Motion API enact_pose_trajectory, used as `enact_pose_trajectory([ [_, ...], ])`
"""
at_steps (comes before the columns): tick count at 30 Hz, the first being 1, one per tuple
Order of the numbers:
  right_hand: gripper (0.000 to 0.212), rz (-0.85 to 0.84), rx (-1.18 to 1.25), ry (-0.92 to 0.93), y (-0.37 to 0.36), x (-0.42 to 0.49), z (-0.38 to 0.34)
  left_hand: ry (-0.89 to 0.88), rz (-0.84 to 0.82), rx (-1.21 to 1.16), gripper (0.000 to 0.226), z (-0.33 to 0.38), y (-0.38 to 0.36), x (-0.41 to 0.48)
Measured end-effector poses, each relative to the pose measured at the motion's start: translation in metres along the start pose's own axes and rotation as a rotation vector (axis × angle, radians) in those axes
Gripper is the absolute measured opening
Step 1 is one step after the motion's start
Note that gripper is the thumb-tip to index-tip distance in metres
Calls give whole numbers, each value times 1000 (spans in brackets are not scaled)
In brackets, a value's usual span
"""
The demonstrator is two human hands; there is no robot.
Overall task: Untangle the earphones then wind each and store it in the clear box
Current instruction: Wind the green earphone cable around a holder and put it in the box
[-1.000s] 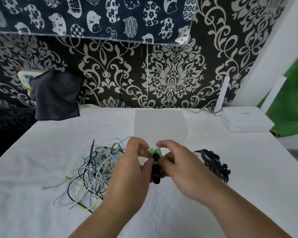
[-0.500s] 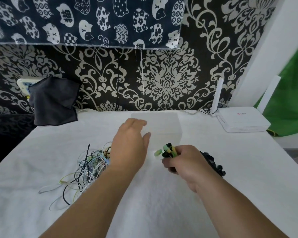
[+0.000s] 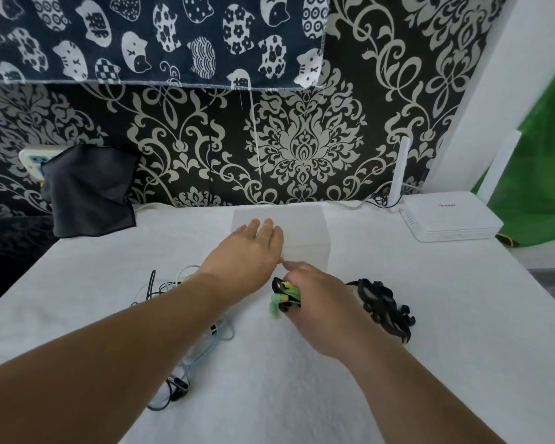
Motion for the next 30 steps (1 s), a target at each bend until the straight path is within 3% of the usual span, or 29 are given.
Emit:
enact_pose_trajectory([
  [6,20,8,-100,54,-4,2,1,-45,158,107,48,-2,-6,3],
  [11,21,0,-86,36,-1,2,-1,-62,250,-60,43,-11,4,8],
  [15,14,111,-27,23,10,3,-7,-38,389,-122,37,-31,24,7],
  [19,7,73,14,-32,10,5,-2,108,460,-196,26,-53,43,16],
  [24,4,42,35,-50,12,7,0,455,429,-243,22,-92,45,33],
  [30,11,17,34,-66,13,8,-1,522,147,-249,57,-107,10,42],
])
Point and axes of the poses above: each hand's wrist, its own x-axis towards the middle knuckle, its own y-axis out of the back of the hand, z = x × y, the point moved 3 cm from there along x, towards the middle knuckle, and after that the axes turned 2 degrees about x, right-handed, at the moved point
